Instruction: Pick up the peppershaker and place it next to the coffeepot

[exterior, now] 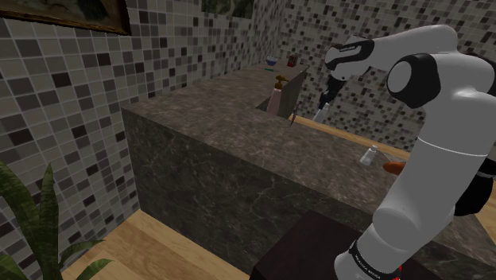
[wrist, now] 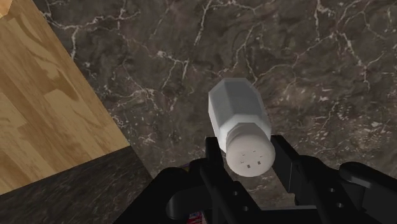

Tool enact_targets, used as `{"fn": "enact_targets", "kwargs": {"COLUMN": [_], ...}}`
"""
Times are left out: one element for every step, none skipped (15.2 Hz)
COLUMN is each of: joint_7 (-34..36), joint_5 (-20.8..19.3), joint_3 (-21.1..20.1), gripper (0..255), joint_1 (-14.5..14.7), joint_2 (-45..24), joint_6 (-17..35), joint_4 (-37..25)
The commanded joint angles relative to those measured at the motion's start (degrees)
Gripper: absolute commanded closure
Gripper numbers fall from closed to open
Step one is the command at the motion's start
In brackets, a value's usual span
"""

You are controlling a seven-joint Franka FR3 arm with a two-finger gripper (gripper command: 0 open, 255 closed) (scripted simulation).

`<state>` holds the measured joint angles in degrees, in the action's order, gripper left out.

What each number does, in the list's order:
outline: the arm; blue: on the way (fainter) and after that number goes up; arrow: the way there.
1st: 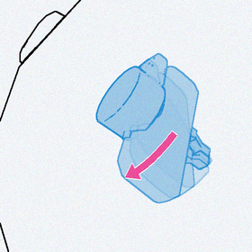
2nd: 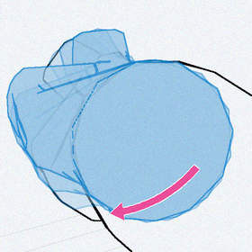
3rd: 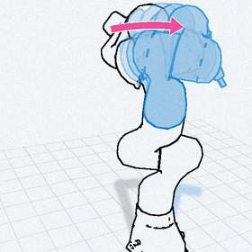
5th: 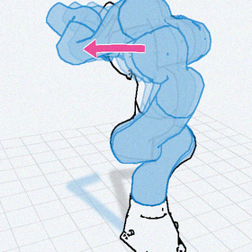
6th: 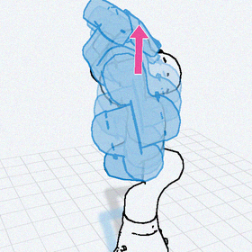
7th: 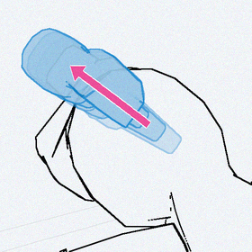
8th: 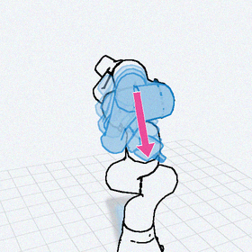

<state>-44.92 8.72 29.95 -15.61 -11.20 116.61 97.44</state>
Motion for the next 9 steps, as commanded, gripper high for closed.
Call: {"fn": "enact_targets", "kwargs": {"joint_7": [0.16, 0.23, 0.30, 0.37, 0.43, 0.48, 0.53, 0.57, 0.61], "joint_5": [-0.15, -0.22, -0.28, -0.34, -0.38, -0.41, -0.44, -0.45, -0.46], "joint_3": [0.05, 0.08, 0.11, 0.14, 0.16, 0.19, 0.21, 0.24, 0.26], "gripper": [255, 255, 255, 255, 255, 255, 255, 255, 255], "joint_1": [-0.03, -0.04, -0.07, -0.09, -0.13, -0.16, -0.21, -0.25, -0.31], "joint_2": [0.14, 0.20, 0.26, 0.30, 0.32, 0.33, 0.32, 0.30, 0.26], "joint_6": [-1.40, -2.15, -2.90, -3.65, -4.41, -5.17, -5.94, -6.72, -7.50], "joint_4": [-1.28, -1.97, -2.68, -3.40, -4.14, -4.90, -5.68, -6.47, -7.29]}}
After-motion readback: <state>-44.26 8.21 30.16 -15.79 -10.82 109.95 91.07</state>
